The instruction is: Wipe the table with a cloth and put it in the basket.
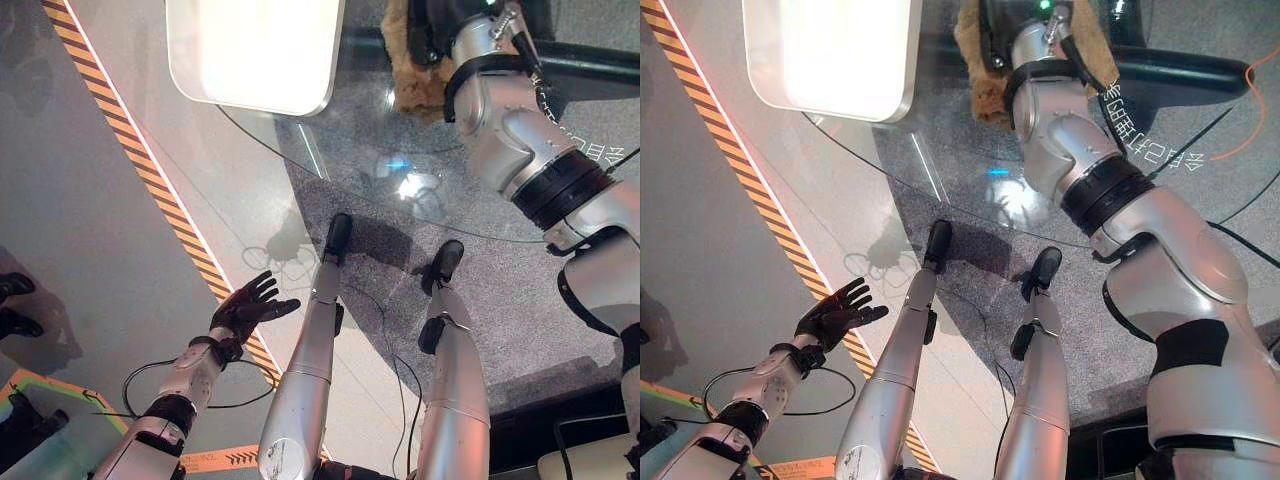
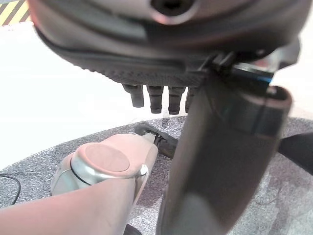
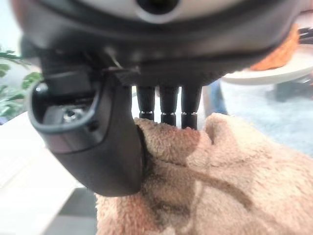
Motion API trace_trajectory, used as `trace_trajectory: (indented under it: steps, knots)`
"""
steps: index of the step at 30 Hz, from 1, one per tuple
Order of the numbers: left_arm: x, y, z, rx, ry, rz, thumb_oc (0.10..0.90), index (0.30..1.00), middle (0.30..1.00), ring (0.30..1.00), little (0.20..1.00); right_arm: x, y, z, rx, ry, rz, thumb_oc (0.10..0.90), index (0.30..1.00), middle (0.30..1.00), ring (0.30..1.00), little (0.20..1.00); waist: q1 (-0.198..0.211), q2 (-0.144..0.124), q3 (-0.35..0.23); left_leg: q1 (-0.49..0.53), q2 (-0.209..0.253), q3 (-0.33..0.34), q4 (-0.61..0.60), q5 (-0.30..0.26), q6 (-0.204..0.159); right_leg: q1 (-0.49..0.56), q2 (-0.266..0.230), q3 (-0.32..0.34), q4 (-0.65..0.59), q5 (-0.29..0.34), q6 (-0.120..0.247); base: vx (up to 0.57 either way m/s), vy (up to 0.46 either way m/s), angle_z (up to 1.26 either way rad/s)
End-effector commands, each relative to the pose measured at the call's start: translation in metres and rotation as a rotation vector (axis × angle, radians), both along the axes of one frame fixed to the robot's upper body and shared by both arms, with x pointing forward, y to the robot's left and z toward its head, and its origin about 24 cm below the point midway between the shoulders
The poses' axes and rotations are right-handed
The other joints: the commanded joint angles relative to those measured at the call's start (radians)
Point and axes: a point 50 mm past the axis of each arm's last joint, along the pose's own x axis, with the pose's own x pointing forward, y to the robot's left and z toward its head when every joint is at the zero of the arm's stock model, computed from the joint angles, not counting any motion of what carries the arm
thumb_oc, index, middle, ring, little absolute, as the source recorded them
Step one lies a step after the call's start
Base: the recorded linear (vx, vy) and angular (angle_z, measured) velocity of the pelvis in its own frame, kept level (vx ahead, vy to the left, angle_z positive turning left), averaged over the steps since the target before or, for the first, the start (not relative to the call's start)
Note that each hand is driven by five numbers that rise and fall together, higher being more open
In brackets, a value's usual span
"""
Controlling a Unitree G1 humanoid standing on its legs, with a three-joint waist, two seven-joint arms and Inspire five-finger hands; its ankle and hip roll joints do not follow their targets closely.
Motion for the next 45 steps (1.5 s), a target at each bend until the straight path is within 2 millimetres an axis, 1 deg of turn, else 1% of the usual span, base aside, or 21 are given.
trace_trajectory:
  steps: [1,6,10,12,14,15,21,23,25,26,31,33,36,43,45]
  knots:
    - [-0.019,0.014,-0.015,0.046,0.051,0.030,0.800,0.900,0.900,0.900,0.900,-0.033,0.060,0.025,-0.048,-0.151,0.267,0.100,0.300,0.300,0.300,0.200,0.006,0.006,-0.011,0.020,-0.079,0.093,0.023,-0.066,0.112,0.073,0.022,-0.094,-0.015,-0.075,0.000,0.00,0.000,0.00]
    - [-0.015,0.016,-0.010,0.053,0.034,0.048,0.800,0.900,0.900,0.900,0.900,-0.029,0.054,0.021,-0.020,-0.146,0.241,0.100,0.300,0.300,0.300,0.200,0.004,0.002,-0.011,0.022,-0.077,0.093,0.021,-0.066,0.112,0.074,0.022,-0.092,-0.016,-0.073,0.002,0.00,0.000,0.00]
    - [-0.012,0.017,-0.007,0.049,0.008,0.076,0.800,0.900,0.900,0.900,0.900,-0.024,0.044,0.020,0.034,-0.154,0.207,0.100,0.300,0.300,0.300,0.200,0.002,0.000,-0.011,0.024,-0.077,0.092,0.022,-0.067,0.112,0.075,0.024,-0.091,-0.016,-0.071,0.001,0.00,0.000,0.00]
    - [-0.009,0.018,-0.002,0.037,-0.023,0.115,0.800,0.900,0.900,0.900,0.900,-0.021,0.035,0.019,0.085,-0.163,0.187,0.100,0.300,0.300,0.300,0.200,-0.001,-0.001,-0.011,0.025,-0.076,0.093,0.024,-0.068,0.111,0.075,0.025,-0.089,-0.013,-0.071,0.001,0.00,0.000,0.00]
    - [-0.007,0.022,0.004,0.022,-0.074,0.197,0.800,0.900,0.900,0.900,0.900,-0.016,0.020,0.018,0.151,-0.171,0.166,0.100,0.300,0.300,0.300,0.200,-0.004,-0.002,-0.011,0.034,-0.075,0.095,0.023,-0.071,0.110,0.081,0.025,-0.087,-0.012,-0.073,0.002,0.00,0.000,0.00]
    - [-0.006,0.023,0.006,0.020,-0.087,0.214,0.800,0.900,0.900,0.900,0.900,-0.016,0.017,0.018,0.169,-0.174,0.163,0.100,0.300,0.300,0.300,0.200,-0.005,-0.003,-0.011,0.035,-0.074,0.095,0.022,-0.071,0.110,0.083,0.025,-0.087,-0.013,-0.074,0.002,0.00,0.000,0.00]
    - [0.008,0.036,0.039,0.019,-0.246,0.403,0.800,0.900,0.900,0.900,0.900,-0.014,-0.018,0.019,0.344,-0.231,0.138,0.100,0.300,0.300,0.300,0.200,-0.017,-0.012,-0.011,0.058,-0.075,0.097,0.018,-0.076,0.109,0.100,0.028,-0.082,-0.013,-0.076,0.003,0.00,0.000,0.00]
    - [0.010,0.040,0.046,0.015,-0.276,0.446,0.800,0.900,0.900,0.900,0.900,-0.015,-0.025,0.018,0.384,-0.243,0.144,0.100,0.300,0.300,0.300,0.200,-0.022,-0.016,-0.011,0.065,-0.073,0.100,0.018,-0.078,0.109,0.105,0.029,-0.080,-0.013,-0.076,0.003,0.00,0.000,0.00]
    - [0.014,0.046,0.056,0.014,-0.312,0.497,0.800,0.900,0.900,0.900,0.900,-0.017,-0.033,0.018,0.425,-0.262,0.157,0.100,0.300,0.300,0.300,0.200,-0.029,-0.020,-0.011,0.072,-0.072,0.102,0.017,-0.079,0.108,0.111,0.029,-0.077,-0.016,-0.076,0.003,-0.04,0.022,0.01]
    - [0.018,0.053,0.069,0.006,-0.359,0.550,0.800,0.900,0.900,0.900,0.900,-0.021,-0.039,0.021,0.462,-0.288,0.175,0.100,0.300,0.300,0.300,0.200,-0.038,-0.023,-0.011,0.052,-0.071,0.109,0.013,-0.050,0.114,0.094,0.031,-0.084,-0.026,-0.046,-0.004,-0.08,0.051,0.02]
    - [0.023,0.062,0.089,-0.001,-0.427,0.650,0.800,0.900,0.900,0.900,0.900,-0.028,-0.048,0.014,0.523,-0.309,0.215,0.100,0.300,0.300,0.300,0.200,-0.059,-0.031,-0.011,0.064,-0.069,0.116,0.012,-0.054,0.116,0.097,0.038,-0.072,-0.023,-0.048,-0.004,-0.02,0.010,0.00]
    - [0.025,0.072,0.103,-0.011,-0.471,0.728,0.800,0.900,0.900,0.900,0.900,-0.035,-0.053,0.009,0.563,-0.329,0.249,0.100,0.300,0.300,0.300,0.200,-0.076,-0.036,-0.011,0.080,-0.067,0.124,0.006,-0.056,0.118,0.106,0.044,-0.060,-0.023,-0.051,-0.005,-0.01,0.039,-0.02]
    - [0.024,0.080,0.113,-0.022,-0.508,0.810,0.800,0.900,0.900,0.900,0.900,-0.041,-0.057,0.002,0.592,-0.347,0.282,0.100,0.300,0.300,0.300,0.200,-0.091,-0.041,-0.011,0.089,-0.066,0.130,0.008,-0.060,0.119,0.111,0.049,-0.051,-0.018,-0.057,-0.007,0.00,0.013,0.00]
    - [0.021,0.089,0.130,-0.031,-0.572,0.945,0.800,0.900,0.900,0.900,0.900,-0.052,-0.062,-0.012,0.631,-0.377,0.330,0.100,0.300,0.300,0.300,0.200,-0.110,-0.056,-0.011,0.114,-0.063,0.137,0.010,-0.067,0.119,0.134,0.059,-0.037,-0.011,-0.069,-0.009,0.00,0.008,-0.04]
    - [0.020,0.091,0.138,-0.035,-0.607,0.982,0.800,0.900,0.900,0.900,0.900,-0.056,-0.064,-0.015,0.642,-0.389,0.346,0.100,0.300,0.300,0.300,0.200,-0.115,-0.061,-0.011,0.122,-0.063,0.139,0.013,-0.070,0.119,0.142,0.061,-0.035,-0.009,-0.074,-0.010,0.00,-0.003,-0.04]
